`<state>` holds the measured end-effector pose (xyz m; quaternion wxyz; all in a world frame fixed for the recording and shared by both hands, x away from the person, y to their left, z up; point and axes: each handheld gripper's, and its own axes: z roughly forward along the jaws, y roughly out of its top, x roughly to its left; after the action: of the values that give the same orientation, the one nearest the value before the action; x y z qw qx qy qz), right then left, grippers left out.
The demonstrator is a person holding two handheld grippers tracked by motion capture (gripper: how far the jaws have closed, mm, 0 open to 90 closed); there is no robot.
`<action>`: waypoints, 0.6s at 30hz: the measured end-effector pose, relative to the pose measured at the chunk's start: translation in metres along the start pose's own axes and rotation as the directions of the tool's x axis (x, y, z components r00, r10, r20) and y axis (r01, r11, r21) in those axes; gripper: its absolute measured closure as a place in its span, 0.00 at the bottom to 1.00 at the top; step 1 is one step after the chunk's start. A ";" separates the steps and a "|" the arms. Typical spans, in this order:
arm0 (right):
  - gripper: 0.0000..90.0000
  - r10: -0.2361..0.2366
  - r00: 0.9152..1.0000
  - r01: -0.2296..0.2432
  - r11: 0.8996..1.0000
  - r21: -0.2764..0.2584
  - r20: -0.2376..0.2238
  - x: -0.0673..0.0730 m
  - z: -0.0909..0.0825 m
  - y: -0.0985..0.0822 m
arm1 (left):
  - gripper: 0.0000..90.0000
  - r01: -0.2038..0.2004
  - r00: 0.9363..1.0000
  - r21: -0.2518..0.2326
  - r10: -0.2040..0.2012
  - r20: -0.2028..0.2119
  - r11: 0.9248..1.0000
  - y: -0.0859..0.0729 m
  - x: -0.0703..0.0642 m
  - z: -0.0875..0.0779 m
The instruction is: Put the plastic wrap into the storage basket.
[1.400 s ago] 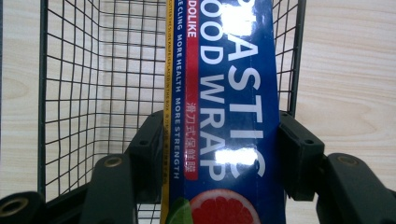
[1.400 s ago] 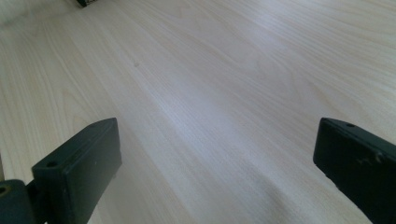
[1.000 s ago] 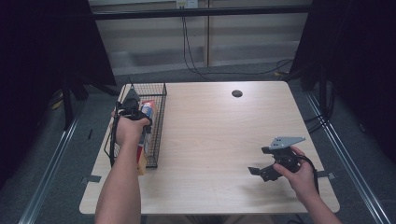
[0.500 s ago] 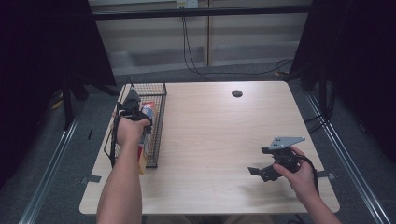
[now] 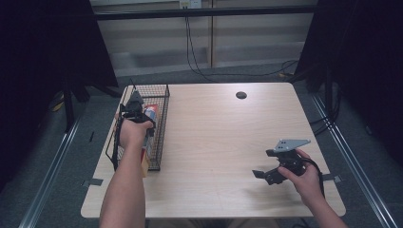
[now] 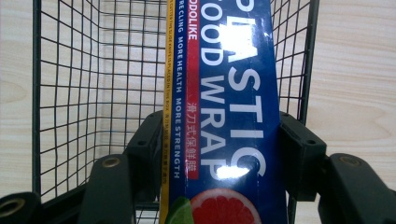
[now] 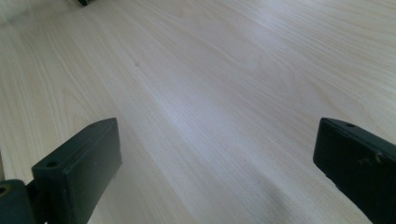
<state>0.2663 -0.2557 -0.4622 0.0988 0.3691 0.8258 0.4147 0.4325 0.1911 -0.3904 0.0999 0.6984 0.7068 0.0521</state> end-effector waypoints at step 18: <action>0.01 -0.003 1.000 0.003 1.000 0.004 -0.003 0.000 0.001 0.000 | 0.45 -0.033 0.999 0.006 0.033 0.003 0.999 0.001 -0.001 0.002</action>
<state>0.2668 -0.2550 -0.4626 0.0975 0.3676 0.8273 0.4134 0.4338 0.1904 -0.3918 0.0980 0.7103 0.6952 0.0508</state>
